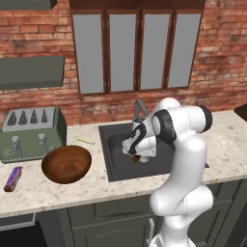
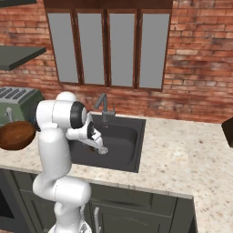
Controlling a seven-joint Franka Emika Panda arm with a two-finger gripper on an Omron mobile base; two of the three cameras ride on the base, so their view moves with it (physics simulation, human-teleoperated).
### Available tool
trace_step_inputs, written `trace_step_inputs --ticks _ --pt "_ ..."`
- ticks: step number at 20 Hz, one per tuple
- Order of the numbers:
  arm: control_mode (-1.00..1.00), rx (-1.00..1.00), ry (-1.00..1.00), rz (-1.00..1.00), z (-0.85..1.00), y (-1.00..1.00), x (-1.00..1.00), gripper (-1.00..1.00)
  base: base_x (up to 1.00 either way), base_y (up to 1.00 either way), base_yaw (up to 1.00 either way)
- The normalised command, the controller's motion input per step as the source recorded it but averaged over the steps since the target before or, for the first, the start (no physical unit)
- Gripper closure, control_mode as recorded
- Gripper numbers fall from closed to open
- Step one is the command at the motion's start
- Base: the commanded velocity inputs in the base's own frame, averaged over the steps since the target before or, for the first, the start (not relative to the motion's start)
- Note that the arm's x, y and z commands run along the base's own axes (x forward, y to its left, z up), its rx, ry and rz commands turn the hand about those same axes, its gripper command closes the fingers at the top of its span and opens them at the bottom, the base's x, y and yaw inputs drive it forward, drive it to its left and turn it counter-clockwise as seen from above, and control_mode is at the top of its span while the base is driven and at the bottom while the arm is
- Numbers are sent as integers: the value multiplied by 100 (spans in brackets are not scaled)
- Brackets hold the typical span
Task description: Pick the sweet potato from the sink and place it in the bowl. Then pick the bowl and place it in the microwave. Then close the microwave door and press the start button.
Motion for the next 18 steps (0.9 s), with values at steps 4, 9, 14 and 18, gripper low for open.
trace_step_inputs --ticks 4,9,14,18 --pt "-100 3 0 -5 -27 0 53 -100 0 0 0" --pt "-100 2 0 -4 -32 0 42 -100 0 0 0" --pt "-100 0 0 -2 -39 0 18 -100 0 0 0" --pt "-100 1 0 -2 -27 0 14 -100 0 0 0"
